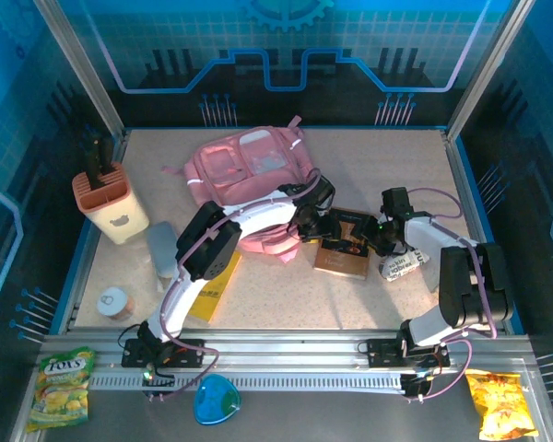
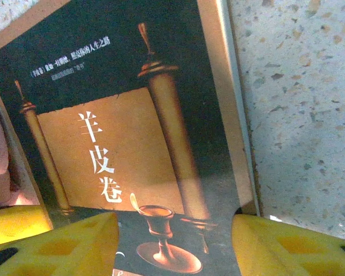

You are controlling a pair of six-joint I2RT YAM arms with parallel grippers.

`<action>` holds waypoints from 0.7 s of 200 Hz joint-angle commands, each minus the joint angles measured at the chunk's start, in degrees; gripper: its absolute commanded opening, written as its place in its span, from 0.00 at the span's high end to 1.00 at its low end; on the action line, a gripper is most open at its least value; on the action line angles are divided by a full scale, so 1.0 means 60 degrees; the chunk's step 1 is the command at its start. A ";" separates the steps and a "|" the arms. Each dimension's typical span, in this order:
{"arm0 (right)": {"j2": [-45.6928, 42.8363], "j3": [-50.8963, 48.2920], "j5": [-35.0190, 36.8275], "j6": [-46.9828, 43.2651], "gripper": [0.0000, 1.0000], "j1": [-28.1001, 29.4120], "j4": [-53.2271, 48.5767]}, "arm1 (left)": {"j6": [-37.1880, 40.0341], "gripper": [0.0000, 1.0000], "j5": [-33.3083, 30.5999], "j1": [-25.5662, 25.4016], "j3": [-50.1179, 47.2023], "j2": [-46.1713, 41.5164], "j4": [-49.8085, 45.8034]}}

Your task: Pack the student bag

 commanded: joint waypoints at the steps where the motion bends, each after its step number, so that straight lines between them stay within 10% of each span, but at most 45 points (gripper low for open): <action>1: 0.0467 -0.0417 -0.0469 0.0210 0.43 -0.0046 0.0207 | -0.0130 0.47 0.1746 -0.0114 0.0437 -0.0372 0.0265; 140: 0.0344 -0.0670 -0.0638 0.0538 0.45 -0.0222 0.0492 | -0.1279 0.59 0.3367 -0.0074 -0.1644 -0.1708 0.2983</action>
